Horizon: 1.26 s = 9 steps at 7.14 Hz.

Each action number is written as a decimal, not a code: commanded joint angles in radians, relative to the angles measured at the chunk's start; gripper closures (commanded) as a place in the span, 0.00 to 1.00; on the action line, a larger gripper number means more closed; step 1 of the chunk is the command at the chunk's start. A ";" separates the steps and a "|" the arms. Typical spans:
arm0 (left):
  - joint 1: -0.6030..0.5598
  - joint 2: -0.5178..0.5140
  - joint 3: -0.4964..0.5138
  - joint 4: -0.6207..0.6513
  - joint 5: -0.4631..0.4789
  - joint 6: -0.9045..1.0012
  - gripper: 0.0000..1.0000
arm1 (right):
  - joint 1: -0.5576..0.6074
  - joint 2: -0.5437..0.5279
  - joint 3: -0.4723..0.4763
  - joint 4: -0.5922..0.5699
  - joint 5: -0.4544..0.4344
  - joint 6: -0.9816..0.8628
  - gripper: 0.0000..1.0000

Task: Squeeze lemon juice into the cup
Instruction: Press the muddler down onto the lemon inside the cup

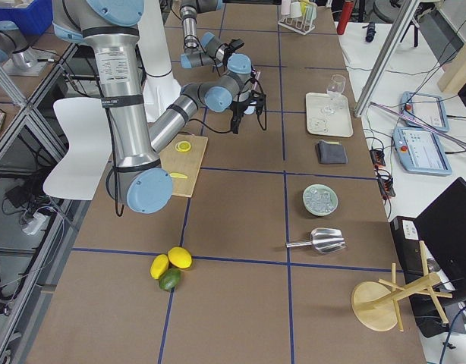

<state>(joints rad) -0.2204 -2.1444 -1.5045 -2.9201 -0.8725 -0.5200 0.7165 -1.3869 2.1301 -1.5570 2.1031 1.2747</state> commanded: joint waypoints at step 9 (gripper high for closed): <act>-0.013 -0.025 -0.175 0.028 -0.010 0.123 1.00 | -0.002 0.000 -0.006 -0.001 -0.002 0.000 0.00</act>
<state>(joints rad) -0.2244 -2.1617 -1.6418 -2.9042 -0.8801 -0.4150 0.7155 -1.3861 2.1246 -1.5585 2.1016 1.2747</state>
